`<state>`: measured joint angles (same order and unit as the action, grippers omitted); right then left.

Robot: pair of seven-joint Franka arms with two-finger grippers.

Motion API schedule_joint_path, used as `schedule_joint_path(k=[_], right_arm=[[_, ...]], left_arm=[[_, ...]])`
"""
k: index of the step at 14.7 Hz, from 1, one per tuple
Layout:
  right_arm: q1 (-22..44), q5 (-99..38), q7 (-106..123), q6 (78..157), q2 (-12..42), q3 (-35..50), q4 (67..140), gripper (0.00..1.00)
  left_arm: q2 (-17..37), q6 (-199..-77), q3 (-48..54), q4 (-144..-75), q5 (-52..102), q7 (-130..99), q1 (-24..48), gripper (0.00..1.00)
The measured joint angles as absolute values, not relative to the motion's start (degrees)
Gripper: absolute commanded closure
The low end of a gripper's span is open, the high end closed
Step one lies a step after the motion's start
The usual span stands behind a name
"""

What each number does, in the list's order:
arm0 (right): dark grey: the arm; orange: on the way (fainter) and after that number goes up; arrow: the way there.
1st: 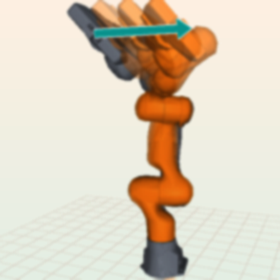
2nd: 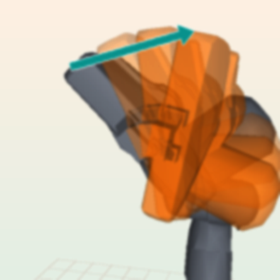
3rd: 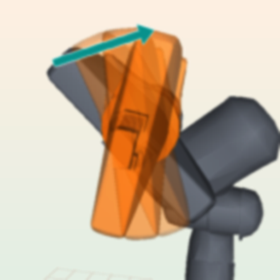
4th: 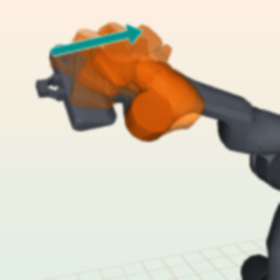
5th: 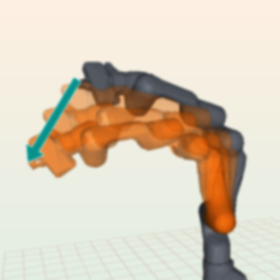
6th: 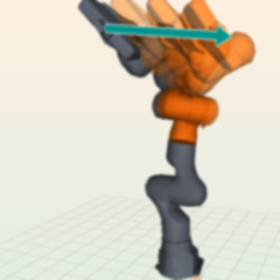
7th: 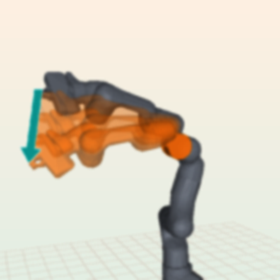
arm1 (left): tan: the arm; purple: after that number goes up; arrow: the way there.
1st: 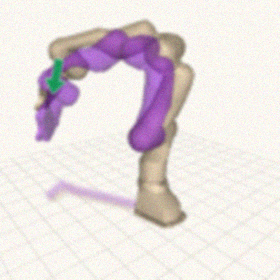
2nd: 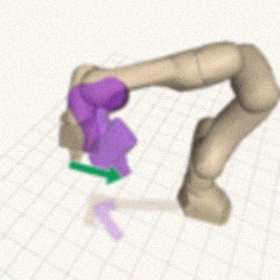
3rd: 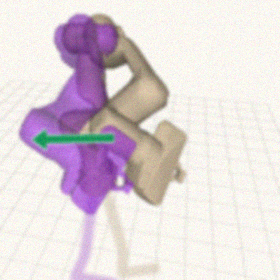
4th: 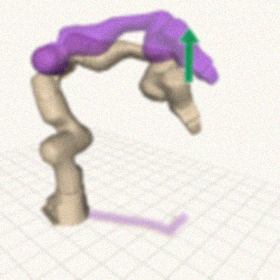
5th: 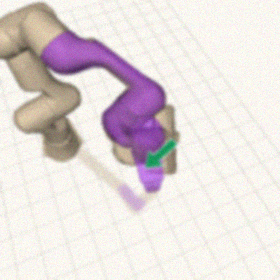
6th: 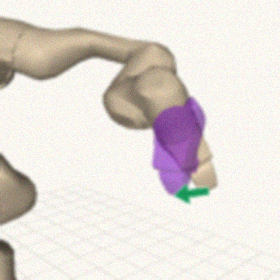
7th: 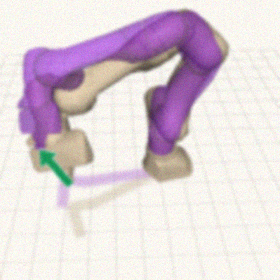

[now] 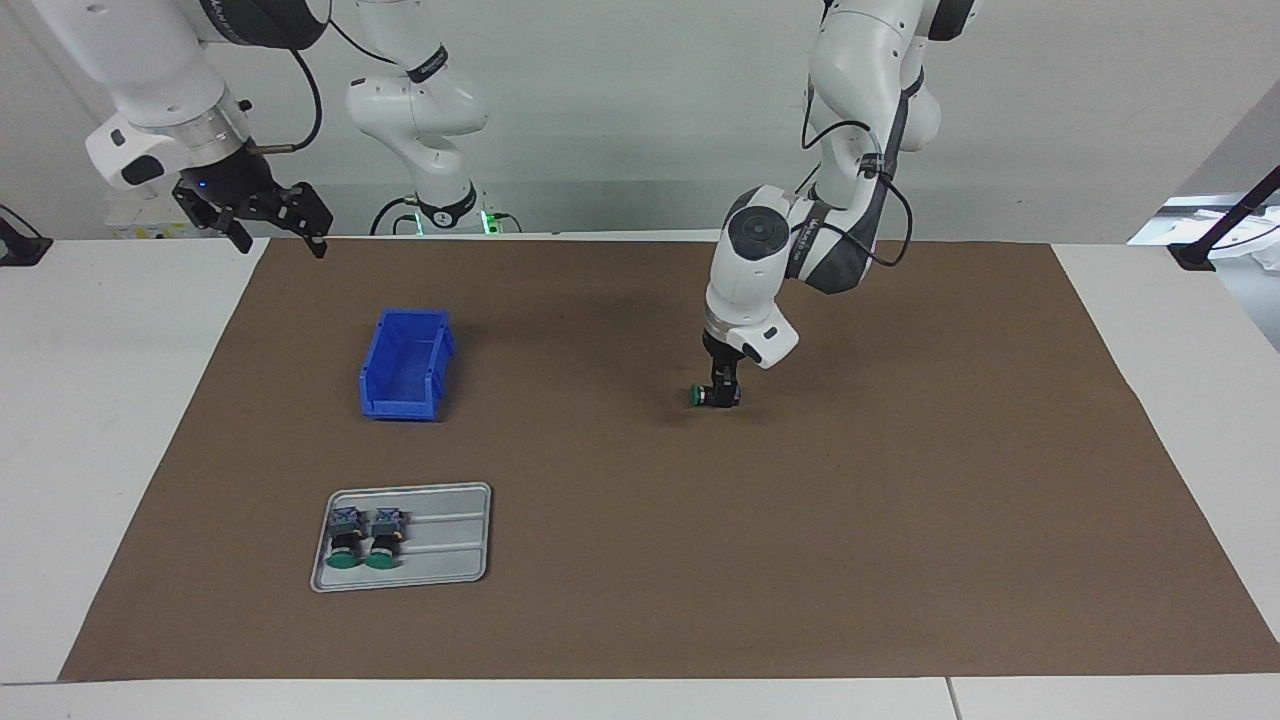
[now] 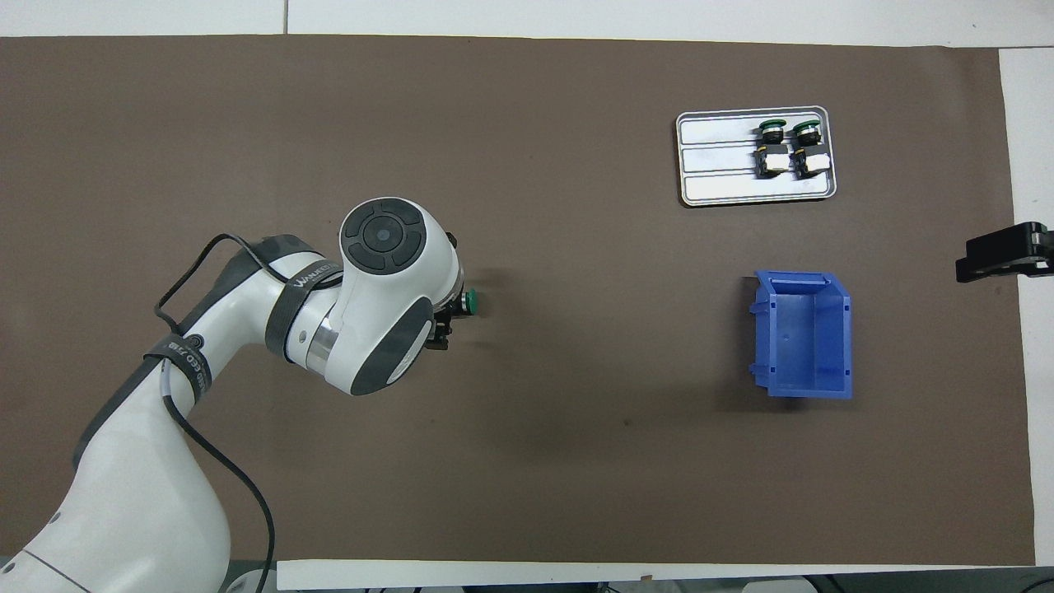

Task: Place and press button with both arms

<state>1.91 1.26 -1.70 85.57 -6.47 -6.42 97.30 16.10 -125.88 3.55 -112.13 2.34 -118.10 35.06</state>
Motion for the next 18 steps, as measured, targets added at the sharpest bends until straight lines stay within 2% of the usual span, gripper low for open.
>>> schedule_joint_path(k=[8,10,18], right_arm=[[2.59,1.22,-1.71,85.51,-6.42,-6.25,97.55,0.02],[2.58,1.22,-1.71,85.51,-6.42,-6.28,97.55,0.02],[2.59,1.22,-1.7,85.51,-6.42,-6.28,97.55,0.02]], left_arm=[[18.09,-129.5,3.48,-113.09,2.35,-123.8,35.13,0.04],[18.73,-130.06,3.49,-113.38,2.35,-123.98,35.78,0.07],[19.09,-130.8,3.49,-113.52,2.35,-124.71,36.51,0.68]])
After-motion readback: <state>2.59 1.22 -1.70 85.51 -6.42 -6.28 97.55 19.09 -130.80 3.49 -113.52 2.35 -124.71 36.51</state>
